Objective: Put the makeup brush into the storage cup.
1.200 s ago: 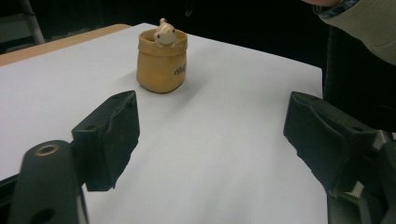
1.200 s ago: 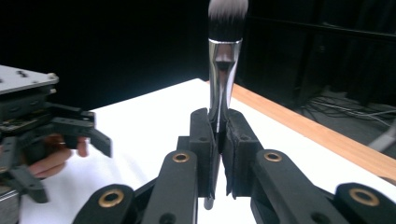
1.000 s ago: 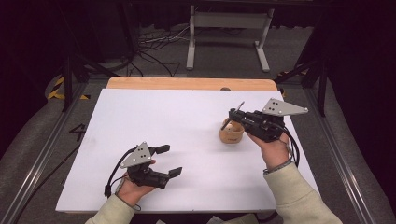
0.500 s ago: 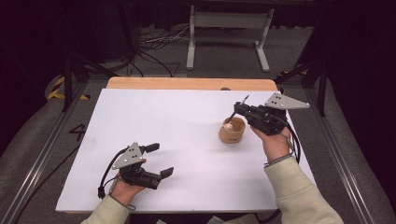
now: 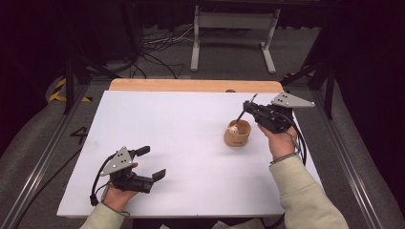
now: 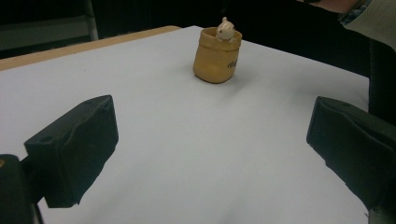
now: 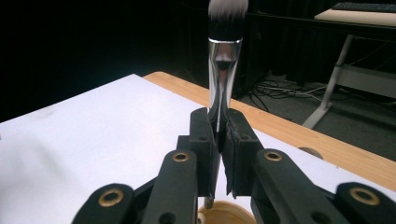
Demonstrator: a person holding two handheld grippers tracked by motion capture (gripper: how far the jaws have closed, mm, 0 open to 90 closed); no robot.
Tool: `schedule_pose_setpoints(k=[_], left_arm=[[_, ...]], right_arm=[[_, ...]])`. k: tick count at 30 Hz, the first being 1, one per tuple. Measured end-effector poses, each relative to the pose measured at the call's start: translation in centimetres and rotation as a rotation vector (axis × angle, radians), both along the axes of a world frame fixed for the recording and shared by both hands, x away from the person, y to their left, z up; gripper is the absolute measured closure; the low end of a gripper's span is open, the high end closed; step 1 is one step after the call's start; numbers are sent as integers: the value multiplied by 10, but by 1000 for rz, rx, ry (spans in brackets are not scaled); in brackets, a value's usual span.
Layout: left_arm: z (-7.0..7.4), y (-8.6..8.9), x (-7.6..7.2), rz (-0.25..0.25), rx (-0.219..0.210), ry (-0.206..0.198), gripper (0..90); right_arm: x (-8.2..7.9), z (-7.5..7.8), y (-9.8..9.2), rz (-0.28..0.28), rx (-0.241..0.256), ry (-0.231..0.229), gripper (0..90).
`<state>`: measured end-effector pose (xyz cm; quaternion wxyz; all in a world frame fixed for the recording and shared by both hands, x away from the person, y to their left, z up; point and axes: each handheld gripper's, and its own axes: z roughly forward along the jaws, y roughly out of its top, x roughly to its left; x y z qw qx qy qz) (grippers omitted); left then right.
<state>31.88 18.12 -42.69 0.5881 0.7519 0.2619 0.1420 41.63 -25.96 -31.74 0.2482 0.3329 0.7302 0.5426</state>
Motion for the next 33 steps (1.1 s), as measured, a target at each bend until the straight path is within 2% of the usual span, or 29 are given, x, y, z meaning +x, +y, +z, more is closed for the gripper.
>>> schedule_pose_setpoints(k=[3,11,17,24,33], left_arm=[[-1,2,-1,3,17,-6,25],[-1,7,-5,15,15,-4,21],[-3,8,-7,30,20,-12,18],[-3,9,-7,35,15,-8,18],[-4,8,-7,34,11,-4,18]], right_arm=[[3,-1,-2,-18,5,-6,836],[9,-5,-7,-76,1,-17,836],[16,-17,-13,-116,5,-27,835],[18,-25,-17,-119,16,-16,836],[17,-35,-12,-78,33,1,836]])
